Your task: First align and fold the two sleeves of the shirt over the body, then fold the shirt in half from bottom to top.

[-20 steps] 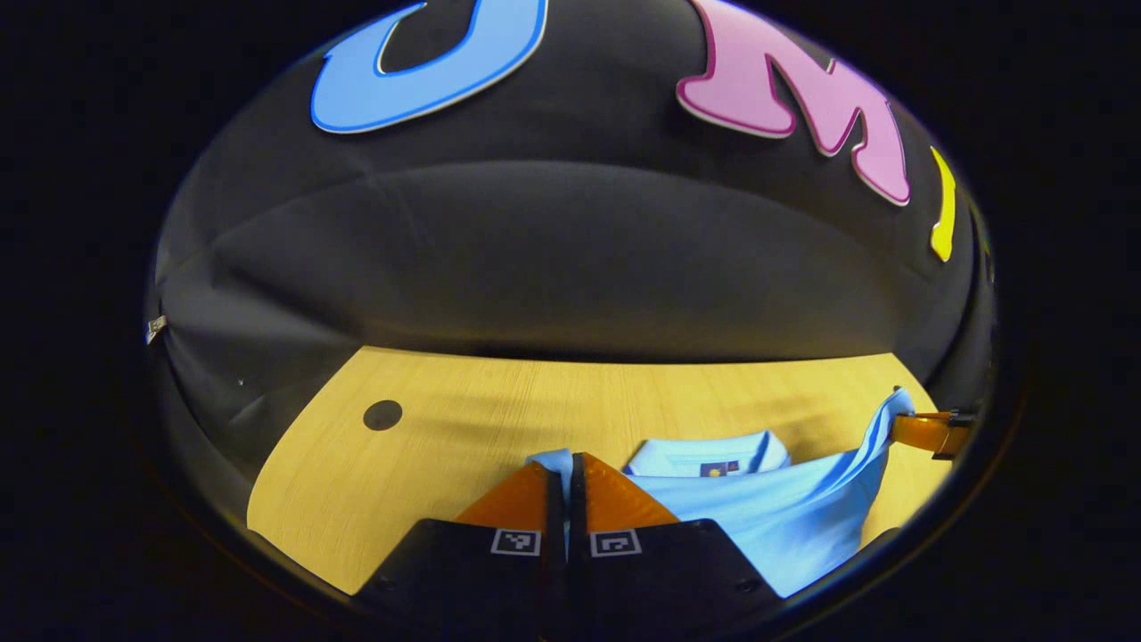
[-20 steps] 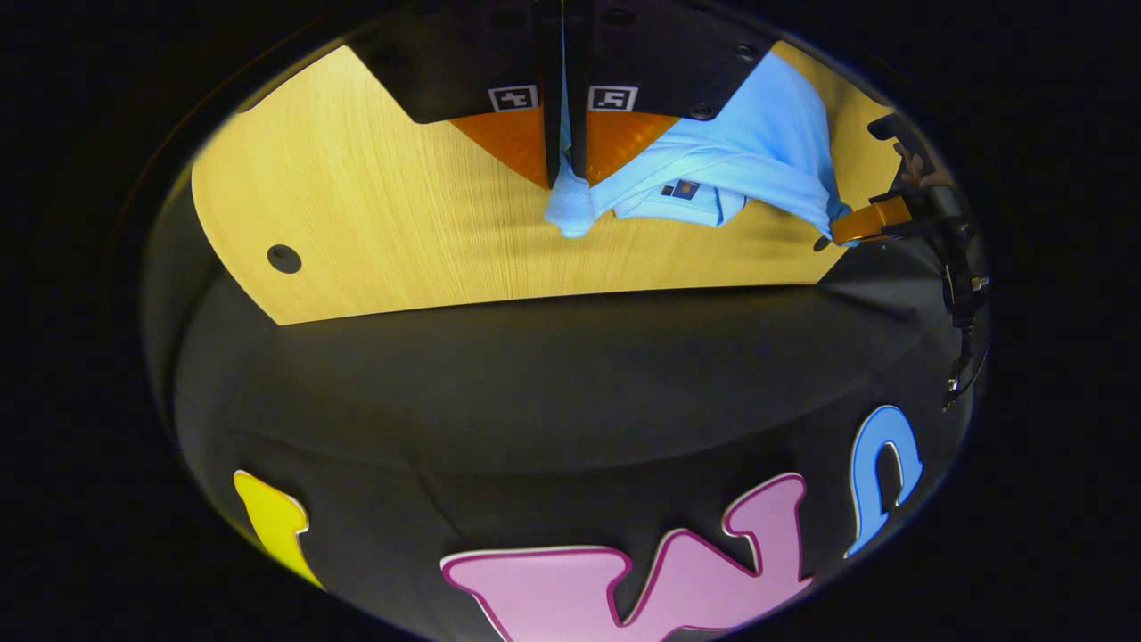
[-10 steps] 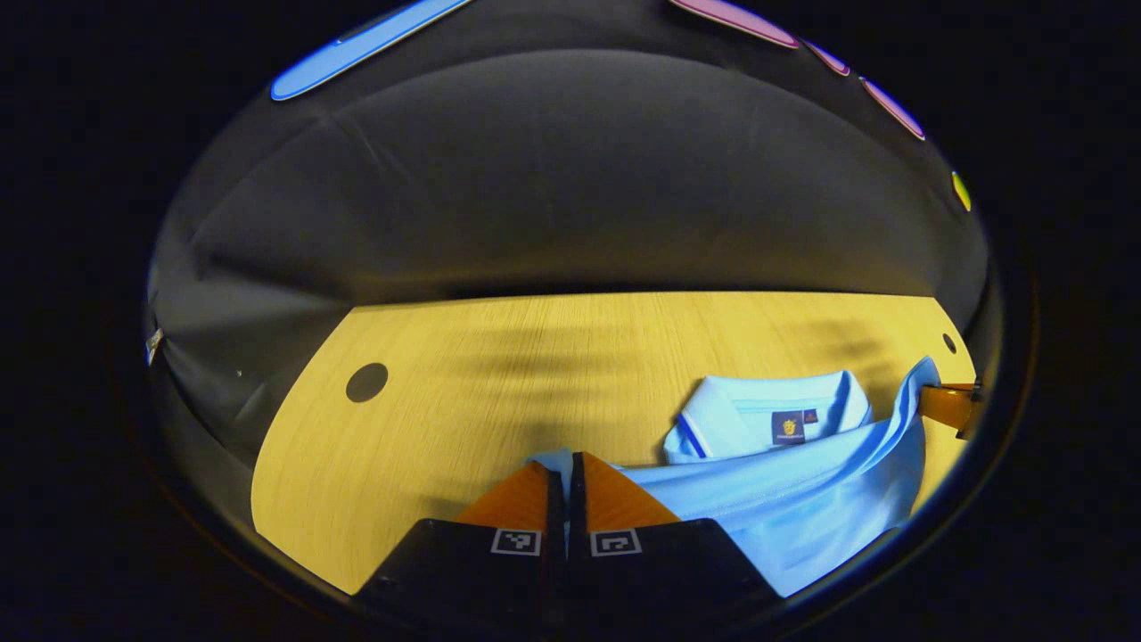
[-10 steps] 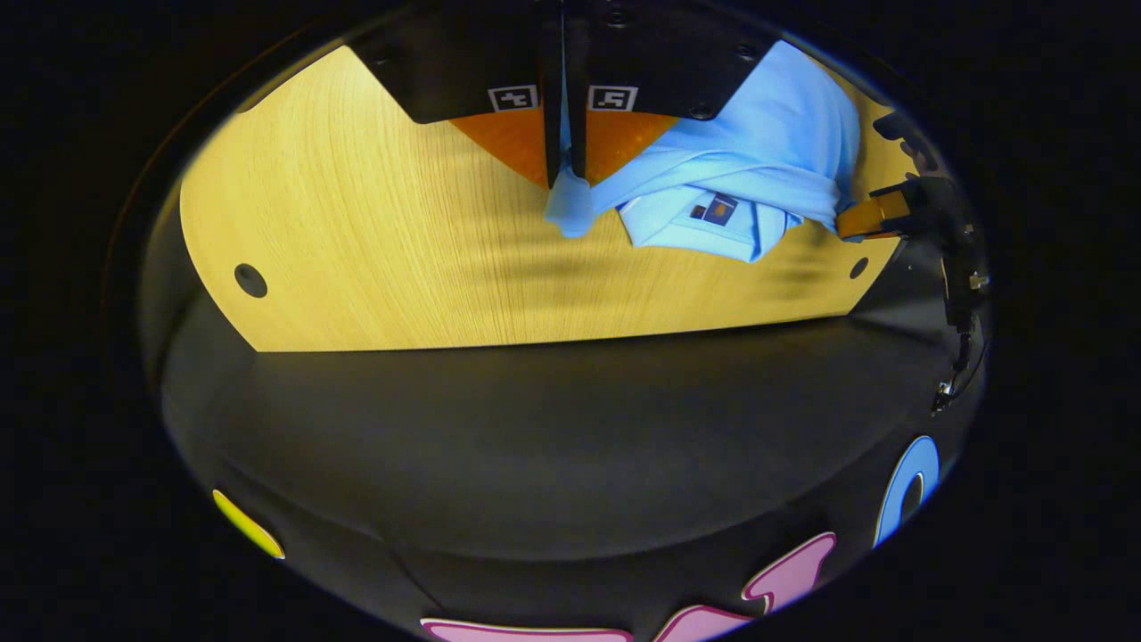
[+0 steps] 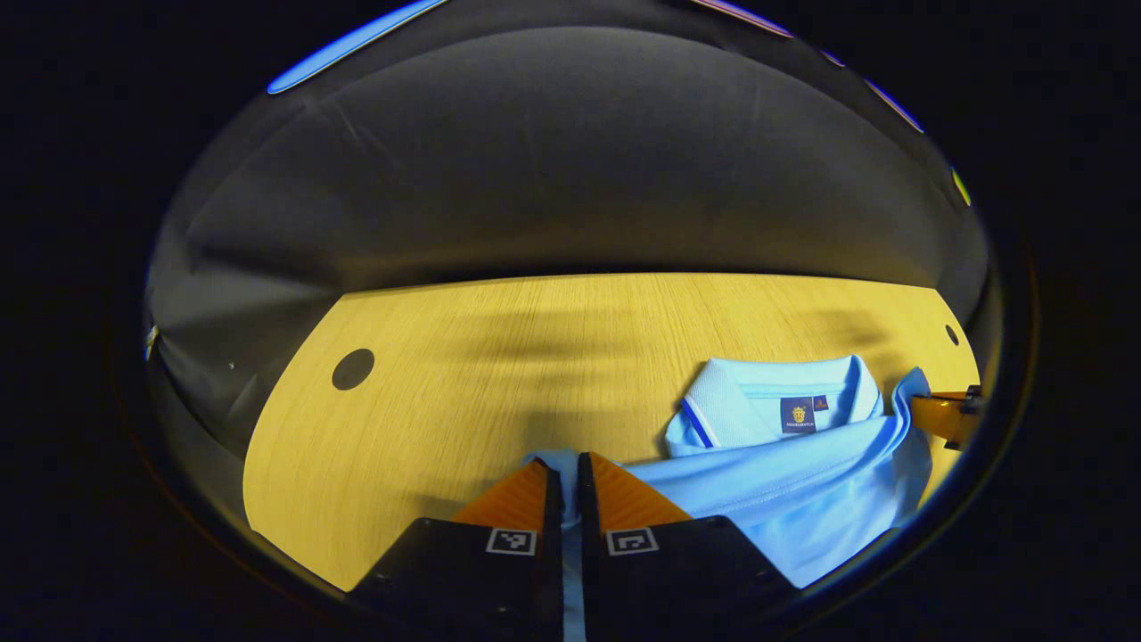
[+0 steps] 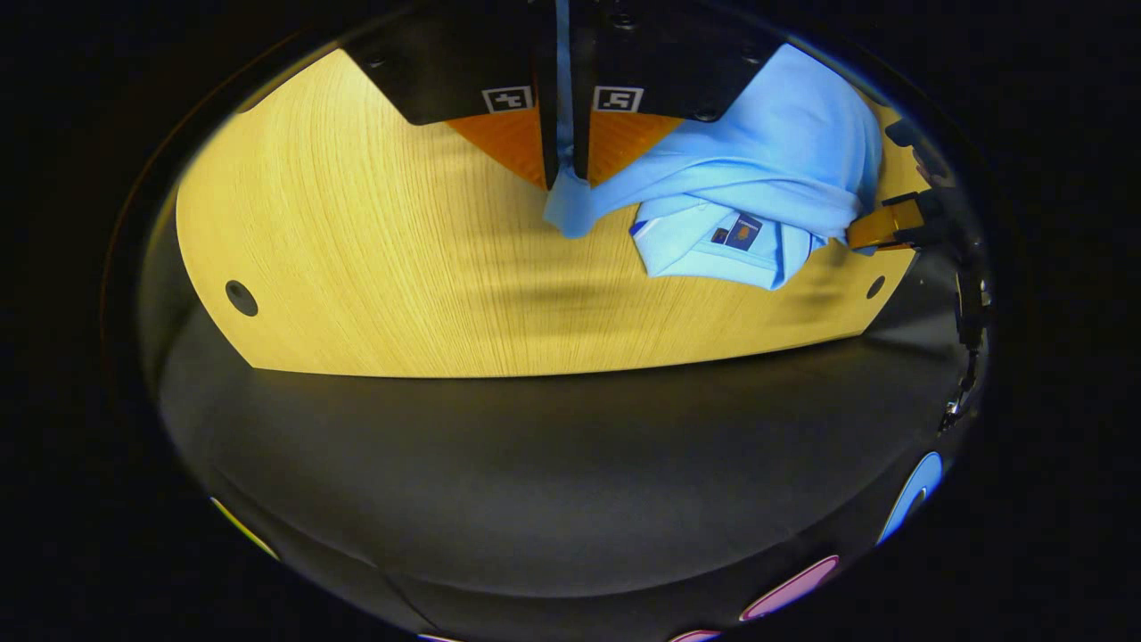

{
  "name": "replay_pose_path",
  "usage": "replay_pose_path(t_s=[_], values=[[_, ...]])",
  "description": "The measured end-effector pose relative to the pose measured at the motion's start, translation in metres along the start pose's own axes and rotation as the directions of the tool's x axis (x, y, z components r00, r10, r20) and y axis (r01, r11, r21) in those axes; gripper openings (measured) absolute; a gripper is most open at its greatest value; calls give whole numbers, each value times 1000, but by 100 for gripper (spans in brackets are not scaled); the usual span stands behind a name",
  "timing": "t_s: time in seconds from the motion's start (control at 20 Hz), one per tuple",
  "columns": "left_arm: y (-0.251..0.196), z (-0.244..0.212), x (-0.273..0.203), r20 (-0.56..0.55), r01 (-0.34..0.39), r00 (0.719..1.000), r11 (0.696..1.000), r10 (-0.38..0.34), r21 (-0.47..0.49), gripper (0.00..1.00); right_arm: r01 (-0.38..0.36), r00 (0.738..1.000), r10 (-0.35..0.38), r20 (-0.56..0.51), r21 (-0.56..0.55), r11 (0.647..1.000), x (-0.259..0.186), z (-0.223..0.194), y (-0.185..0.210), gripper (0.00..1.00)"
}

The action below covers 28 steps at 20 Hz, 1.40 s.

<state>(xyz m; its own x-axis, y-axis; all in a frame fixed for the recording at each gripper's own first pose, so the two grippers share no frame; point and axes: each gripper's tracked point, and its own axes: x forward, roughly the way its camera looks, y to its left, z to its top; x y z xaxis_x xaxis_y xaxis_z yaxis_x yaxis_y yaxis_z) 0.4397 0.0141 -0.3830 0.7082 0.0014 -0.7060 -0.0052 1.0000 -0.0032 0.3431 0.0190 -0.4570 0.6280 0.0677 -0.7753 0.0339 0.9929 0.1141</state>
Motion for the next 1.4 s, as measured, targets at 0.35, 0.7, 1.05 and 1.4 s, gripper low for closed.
replay_pose_path(t_s=[0.35, 0.7, 1.05, 1.4], values=[[0, -5, -4, -27, 36, 999, 999, -36, -2, 49, 26, 1000, -26, 11, -27, 999, -1, 2, 0, 43], [11, -4, -10, -18, -21, 1000, 1000, 21, 20, 96, 47, 999, -46, 28, -21, 999, -5, 6, 0, 92], [9, 19, -48, 101, -46, 994, 999, 44, 20, 99, 41, 993, -41, 110, 0, 999, -36, 22, -2, 97], [4, 42, -144, 267, -17, 964, 1000, 23, -25, 99, 12, 968, -2, 250, -39, 999, -123, 46, 2, 97]])
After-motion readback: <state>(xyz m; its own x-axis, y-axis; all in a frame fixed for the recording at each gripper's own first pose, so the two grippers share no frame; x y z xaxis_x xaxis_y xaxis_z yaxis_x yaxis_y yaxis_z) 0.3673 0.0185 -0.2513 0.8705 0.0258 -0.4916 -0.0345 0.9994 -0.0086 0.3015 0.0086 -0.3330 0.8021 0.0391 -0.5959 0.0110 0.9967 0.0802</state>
